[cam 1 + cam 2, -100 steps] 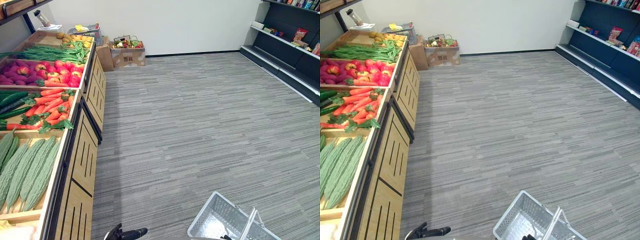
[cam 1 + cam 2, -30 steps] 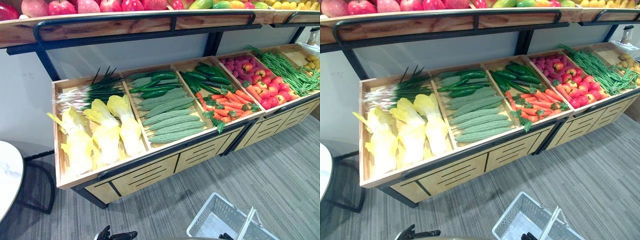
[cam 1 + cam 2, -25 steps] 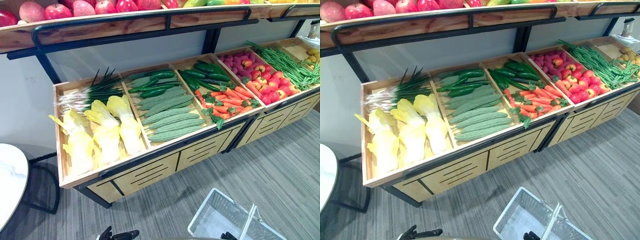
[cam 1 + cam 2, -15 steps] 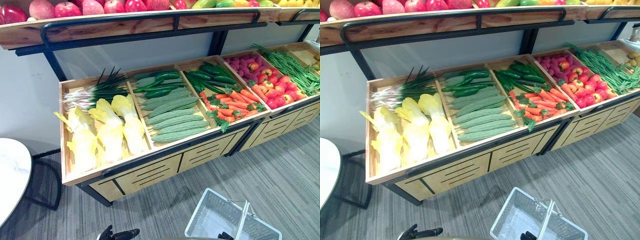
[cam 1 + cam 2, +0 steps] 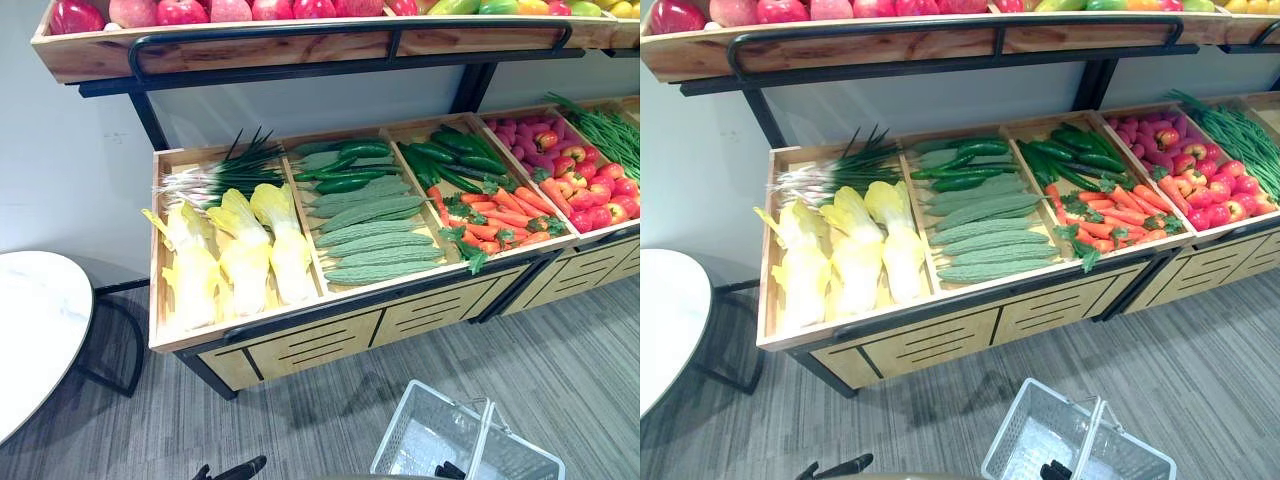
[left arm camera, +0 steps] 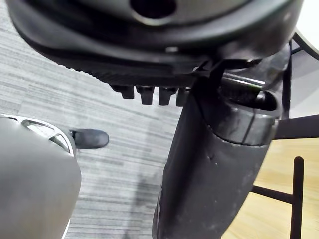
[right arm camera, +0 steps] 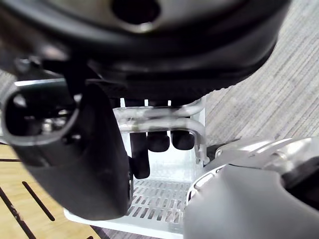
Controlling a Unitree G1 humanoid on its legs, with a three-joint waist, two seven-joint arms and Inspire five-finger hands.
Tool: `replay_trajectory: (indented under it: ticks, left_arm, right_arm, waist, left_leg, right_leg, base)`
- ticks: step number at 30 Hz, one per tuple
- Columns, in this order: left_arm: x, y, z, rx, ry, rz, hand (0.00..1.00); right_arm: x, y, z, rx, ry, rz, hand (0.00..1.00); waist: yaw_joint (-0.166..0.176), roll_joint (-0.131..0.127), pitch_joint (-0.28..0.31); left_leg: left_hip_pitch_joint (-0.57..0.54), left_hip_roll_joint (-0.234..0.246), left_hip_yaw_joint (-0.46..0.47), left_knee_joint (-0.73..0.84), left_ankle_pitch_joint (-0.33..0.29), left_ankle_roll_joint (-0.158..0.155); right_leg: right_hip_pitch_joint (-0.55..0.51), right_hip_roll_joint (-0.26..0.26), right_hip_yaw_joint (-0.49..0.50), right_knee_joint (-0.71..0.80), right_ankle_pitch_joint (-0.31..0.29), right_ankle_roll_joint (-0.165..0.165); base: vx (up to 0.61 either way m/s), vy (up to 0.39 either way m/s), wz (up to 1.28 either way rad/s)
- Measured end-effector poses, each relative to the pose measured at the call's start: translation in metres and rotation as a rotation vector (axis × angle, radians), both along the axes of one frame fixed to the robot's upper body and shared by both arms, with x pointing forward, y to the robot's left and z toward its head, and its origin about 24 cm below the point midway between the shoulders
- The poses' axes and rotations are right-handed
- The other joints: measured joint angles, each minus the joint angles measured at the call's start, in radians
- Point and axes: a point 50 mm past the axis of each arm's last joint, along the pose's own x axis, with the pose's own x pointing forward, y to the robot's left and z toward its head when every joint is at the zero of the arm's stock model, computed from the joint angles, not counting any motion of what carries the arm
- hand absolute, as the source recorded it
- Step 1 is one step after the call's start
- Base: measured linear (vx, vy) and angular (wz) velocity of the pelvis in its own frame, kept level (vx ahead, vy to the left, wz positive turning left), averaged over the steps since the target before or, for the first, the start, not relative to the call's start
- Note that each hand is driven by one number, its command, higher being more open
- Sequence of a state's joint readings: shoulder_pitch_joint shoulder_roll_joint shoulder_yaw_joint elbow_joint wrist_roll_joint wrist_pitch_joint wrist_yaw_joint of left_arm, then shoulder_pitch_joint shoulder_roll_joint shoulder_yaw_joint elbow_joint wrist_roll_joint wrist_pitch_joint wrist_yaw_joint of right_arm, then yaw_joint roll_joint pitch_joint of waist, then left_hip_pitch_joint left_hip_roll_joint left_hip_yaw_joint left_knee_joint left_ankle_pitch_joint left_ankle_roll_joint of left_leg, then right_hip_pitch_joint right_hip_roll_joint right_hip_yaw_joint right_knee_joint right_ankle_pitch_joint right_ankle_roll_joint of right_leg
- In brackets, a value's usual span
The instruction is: Pick vegetable in the basket
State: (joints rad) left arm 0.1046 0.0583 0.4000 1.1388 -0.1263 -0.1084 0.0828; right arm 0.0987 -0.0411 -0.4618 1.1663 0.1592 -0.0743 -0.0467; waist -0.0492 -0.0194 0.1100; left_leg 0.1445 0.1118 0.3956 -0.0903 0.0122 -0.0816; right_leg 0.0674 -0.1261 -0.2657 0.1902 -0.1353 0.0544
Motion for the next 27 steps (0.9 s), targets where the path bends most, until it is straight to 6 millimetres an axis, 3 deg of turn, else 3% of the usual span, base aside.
replay_trajectory:
  ticks: [2,5,6,8,10,11,13,14,17,19,23,24,26,27]
  left_arm:
    - [0.001,-0.001,0.000,-0.002,-0.007,0.000,1.00]
    - [-0.001,0.002,0.001,0.010,-0.006,0.013,1.00]
    - [-0.003,0.002,0.001,0.012,-0.004,0.021,1.00]
    - [-0.008,0.003,0.001,0.018,0.004,0.031,1.00]
    - [-0.009,0.002,0.000,0.016,0.007,0.041,1.00]
    - [-0.010,0.002,0.000,0.016,0.007,0.058,1.00]
    - [-0.013,0.008,0.001,0.027,0.005,0.082,1.00]
    - [-0.013,-0.004,-0.001,0.003,0.008,0.089,1.00]
    - [-0.005,-0.020,-0.002,-0.041,-0.022,0.093,1.00]
    - [0.002,-0.029,-0.002,-0.068,-0.042,0.087,1.00]
    - [0.013,-0.024,0.000,-0.053,-0.073,0.081,1.00]
    - [0.013,-0.020,0.001,-0.040,-0.075,0.082,1.00]
    - [0.013,-0.006,0.004,0.003,-0.077,0.101,1.00]
    - [0.013,-0.003,0.005,0.012,-0.077,0.108,1.00]
  right_arm:
    - [0.004,-0.008,0.004,-0.026,-0.048,-0.059,0.00]
    - [-0.002,-0.004,0.004,-0.025,-0.058,-0.079,0.00]
    - [-0.003,-0.001,0.003,-0.018,-0.055,-0.078,0.00]
    - [-0.007,0.010,0.002,0.010,-0.058,-0.076,0.00]
    - [-0.007,0.010,0.002,0.007,-0.061,-0.076,0.00]
    - [-0.007,0.010,0.002,0.008,-0.063,-0.074,0.00]
    - [-0.010,0.016,0.001,0.024,-0.055,-0.074,0.00]
    - [-0.010,0.010,0.002,0.015,-0.051,-0.068,0.00]
    - [-0.010,-0.001,0.003,-0.013,-0.045,-0.053,0.00]
    - [-0.010,-0.003,0.004,-0.016,-0.041,-0.051,0.00]
    - [-0.010,0.002,0.002,0.000,-0.030,-0.055,0.00]
    - [-0.011,0.004,0.001,0.007,-0.024,-0.055,0.00]
    - [-0.013,0.013,-0.001,0.032,-0.010,-0.059,0.00]
    - [-0.014,0.013,-0.002,0.033,-0.004,-0.057,0.00]
  waist:
    - [-0.005,0.005,0.028]
    - [-0.008,-0.009,0.024]
    - [-0.007,-0.011,0.022]
    - [-0.009,-0.007,0.023]
    - [-0.009,-0.001,0.022]
    - [-0.011,-0.002,0.021]
    - [-0.011,-0.034,0.006]
    - [-0.009,-0.001,-0.003]
    - [-0.009,0.043,-0.015]
    - [-0.010,0.052,-0.020]
    - [-0.010,0.036,-0.021]
    - [-0.010,0.019,-0.020]
    - [-0.006,-0.029,-0.015]
    - [-0.006,-0.033,-0.012]
  left_leg:
    - [0.035,-0.014,-0.031,-0.001,-0.031,0.016]
    - [0.072,-0.027,-0.060,-0.004,-0.050,0.038]
    - [0.078,-0.024,-0.065,-0.004,-0.054,0.040]
    - [0.078,-0.001,-0.094,0.000,-0.067,0.039]
    - [0.079,0.014,-0.099,0.001,-0.069,0.038]
    - [0.080,0.025,-0.099,0.010,-0.080,0.025]
    - [0.090,0.011,-0.094,0.033,-0.106,-0.013]
    - [0.099,0.040,-0.078,0.042,-0.114,-0.026]
    - [0.101,0.064,-0.063,0.042,-0.109,-0.040]
    - [0.103,0.077,-0.052,0.041,-0.093,-0.053]
    - [0.095,0.082,-0.055,0.060,-0.072,-0.054]
    - [0.078,0.082,-0.059,0.099,-0.072,-0.055]
    - [-0.022,0.102,-0.112,0.311,-0.117,-0.089]
    - [-0.040,0.116,-0.122,0.352,-0.144,-0.091]
  right_leg:
    - [-0.109,-0.057,0.024,0.314,-0.002,-0.008]
    - [-0.172,-0.099,0.063,0.502,0.037,-0.044]
    - [-0.170,-0.096,0.068,0.504,0.031,-0.043]
    - [-0.189,-0.057,0.062,0.433,-0.054,0.000]
    - [-0.207,-0.037,0.048,0.382,-0.067,0.005]
    - [-0.217,-0.014,0.047,0.302,-0.058,0.003]
    - [-0.212,-0.017,0.043,0.178,0.041,-0.004]
    - [-0.195,0.009,0.036,0.175,0.022,-0.006]
    - [-0.190,0.041,0.028,0.165,0.008,-0.027]
    - [-0.173,0.056,0.025,0.139,0.004,-0.029]
    - [-0.122,0.064,0.005,0.066,0.002,-0.029]
    - [-0.107,0.059,-0.001,0.049,0.002,-0.029]
    - [-0.064,0.041,-0.013,0.009,0.004,-0.030]
    - [-0.051,0.041,-0.017,-0.003,0.004,-0.030]
  base:
    - [-0.06,0.115,0.20]
    - [-0.01,0.074,0.28]
    - [0.03,0.039,0.37]
    - [0.07,-0.006,0.34]
    - [0.10,-0.054,0.19]
    - [0.17,-0.168,0.13]
    - [0.24,-0.238,0.06]
    - [0.25,-0.196,-0.01]
    - [0.20,-0.121,-0.05]
    - [0.18,-0.090,-0.03]
    - [0.09,-0.047,0.15]
    - [0.04,-0.041,0.27]
    - [0.07,-0.082,0.36]
    - [0.07,-0.054,0.18]
